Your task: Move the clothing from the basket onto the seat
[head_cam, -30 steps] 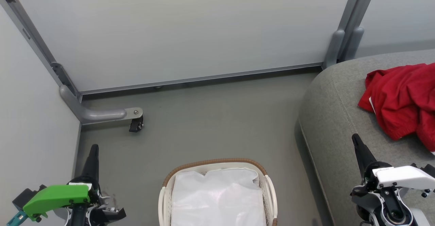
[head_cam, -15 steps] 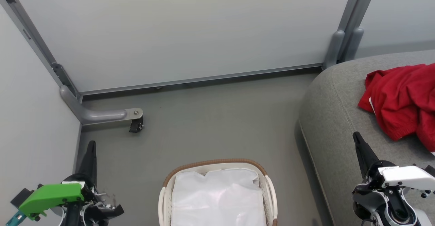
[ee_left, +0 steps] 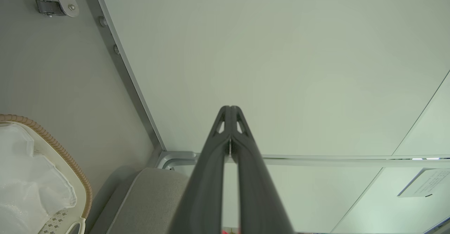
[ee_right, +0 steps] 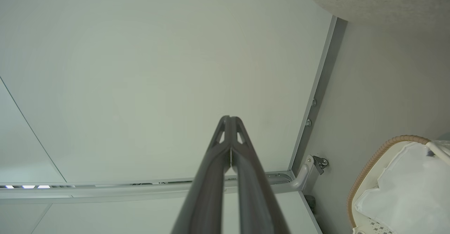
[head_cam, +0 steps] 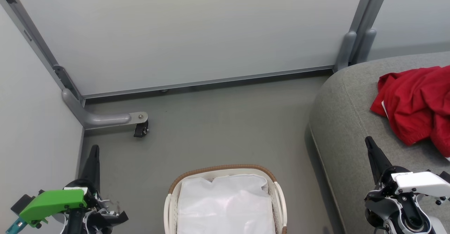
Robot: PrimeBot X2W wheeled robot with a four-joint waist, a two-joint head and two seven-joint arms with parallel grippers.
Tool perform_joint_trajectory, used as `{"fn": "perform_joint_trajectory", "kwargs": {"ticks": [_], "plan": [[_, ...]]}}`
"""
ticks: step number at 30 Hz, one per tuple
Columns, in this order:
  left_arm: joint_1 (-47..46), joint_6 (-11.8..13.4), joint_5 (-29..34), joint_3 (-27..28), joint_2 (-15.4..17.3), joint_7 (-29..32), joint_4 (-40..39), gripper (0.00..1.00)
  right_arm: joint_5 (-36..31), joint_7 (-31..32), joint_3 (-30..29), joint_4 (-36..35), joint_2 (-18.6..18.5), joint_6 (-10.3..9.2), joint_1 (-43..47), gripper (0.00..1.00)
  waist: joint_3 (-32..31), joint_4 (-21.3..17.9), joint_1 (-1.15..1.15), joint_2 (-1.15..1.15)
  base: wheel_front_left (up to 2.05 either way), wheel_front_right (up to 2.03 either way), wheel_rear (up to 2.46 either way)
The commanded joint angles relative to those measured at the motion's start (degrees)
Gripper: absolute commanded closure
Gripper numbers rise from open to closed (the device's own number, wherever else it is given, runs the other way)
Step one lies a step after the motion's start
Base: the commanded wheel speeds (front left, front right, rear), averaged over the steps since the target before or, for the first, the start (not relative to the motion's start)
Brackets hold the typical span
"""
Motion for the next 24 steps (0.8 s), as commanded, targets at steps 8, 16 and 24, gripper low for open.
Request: {"fn": "perform_joint_trajectory", "kwargs": {"ticks": [8, 16, 24], "plan": [[-0.7, -0.3, -0.2, 0.1, 0.3, 0.3, -0.1, 1.0, 0.2, 0.1, -0.1, -0.2, -0.4, -0.02, 0.6, 1.0, 0.0, 0.0, 0.0, 0.0, 0.0, 0.0, 0.0], [-0.7, -0.3, -0.2, 0.1, 0.3, 0.3, -0.1, 1.0, 0.2, 0.1, -0.1, -0.2, -0.4, -0.02, 0.6, 1.0, 0.0, 0.0, 0.0, 0.0, 0.0, 0.0, 0.0], [-0.7, -0.3, -0.2, 0.1, 0.3, 0.3, -0.1, 1.0, 0.2, 0.1, -0.1, -0.2, -0.4, -0.02, 0.6, 1.0, 0.0, 0.0, 0.0, 0.0, 0.0, 0.0, 0.0]]}}
